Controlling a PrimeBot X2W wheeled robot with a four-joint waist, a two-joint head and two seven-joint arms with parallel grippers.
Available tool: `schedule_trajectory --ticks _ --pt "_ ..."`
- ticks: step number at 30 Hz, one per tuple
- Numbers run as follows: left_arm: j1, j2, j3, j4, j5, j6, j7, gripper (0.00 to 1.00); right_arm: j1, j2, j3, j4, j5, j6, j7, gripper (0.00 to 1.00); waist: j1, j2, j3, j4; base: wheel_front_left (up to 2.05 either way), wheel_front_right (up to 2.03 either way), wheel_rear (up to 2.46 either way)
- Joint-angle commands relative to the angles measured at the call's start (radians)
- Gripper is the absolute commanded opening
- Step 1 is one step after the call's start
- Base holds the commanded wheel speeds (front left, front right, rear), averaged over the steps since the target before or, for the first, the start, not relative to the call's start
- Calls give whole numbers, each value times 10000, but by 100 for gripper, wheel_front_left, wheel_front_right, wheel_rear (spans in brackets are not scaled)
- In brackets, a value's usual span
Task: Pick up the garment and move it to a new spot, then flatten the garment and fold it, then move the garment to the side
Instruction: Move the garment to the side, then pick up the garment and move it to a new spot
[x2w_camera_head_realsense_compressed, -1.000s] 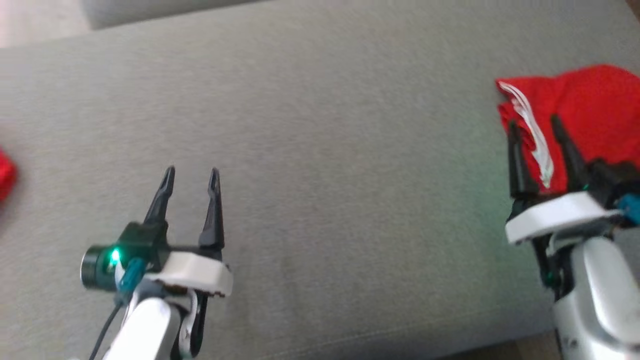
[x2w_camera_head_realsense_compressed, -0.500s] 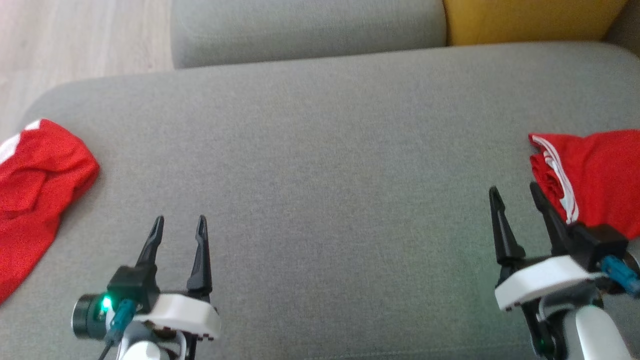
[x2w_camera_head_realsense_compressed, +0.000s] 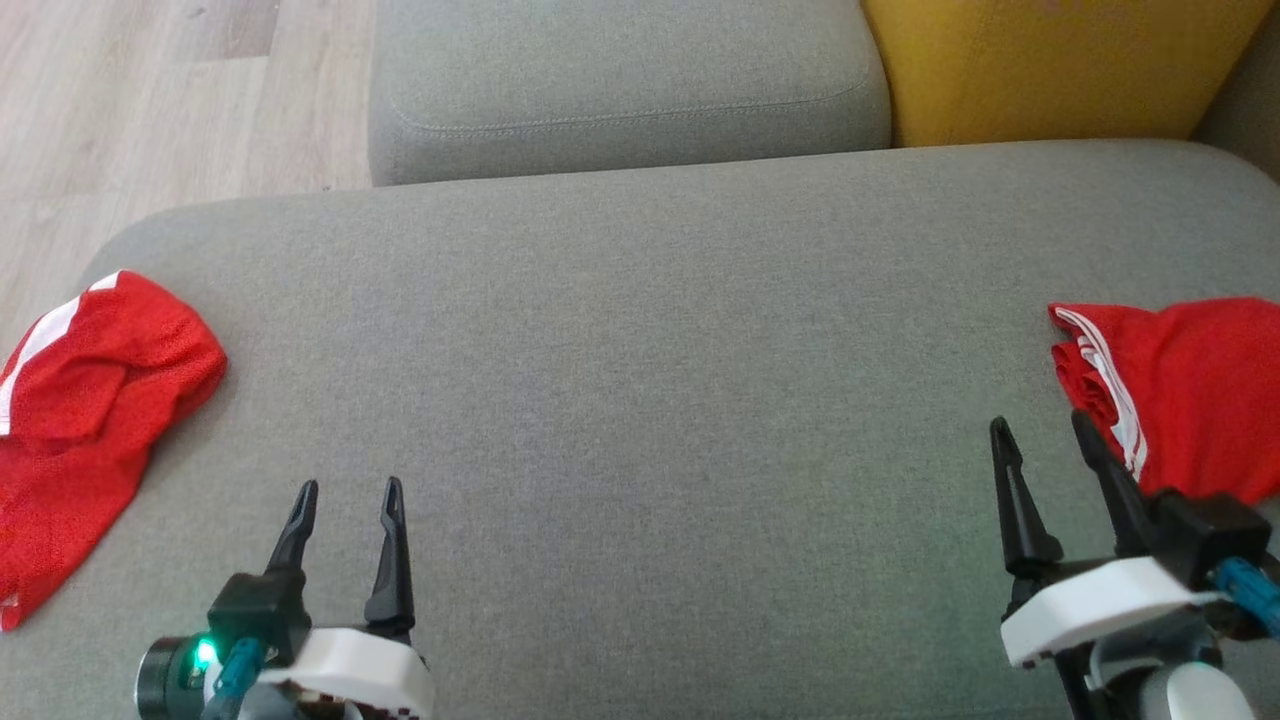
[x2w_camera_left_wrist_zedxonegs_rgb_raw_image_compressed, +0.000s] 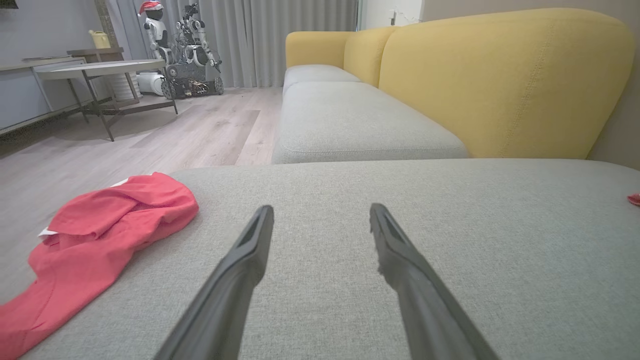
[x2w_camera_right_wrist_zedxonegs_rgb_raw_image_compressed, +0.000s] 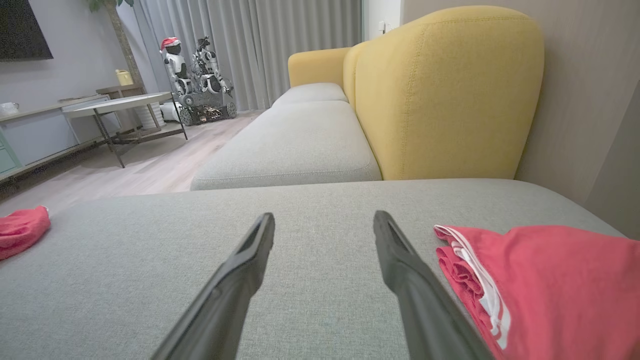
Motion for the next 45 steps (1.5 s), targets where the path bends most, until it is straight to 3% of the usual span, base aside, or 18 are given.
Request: schedule_trajectory --ticks 1,27,45 --pt "-311 243 398 -377 -46 59 9 100 -198 -48 185 -415 -132 -9 39 100 1 0 -8 -6 0 0 0" --pt "-476 284 172 -317 -86 96 74 100 -141 -20 67 -658 -103 -9 198 100 1 0 75 188 0 0 0" --pt "-799 183 212 -151 -142 78 -65 100 296 -19 -67 -1099 191 -9 213 100 1 0 -117 3303 0 0 0"
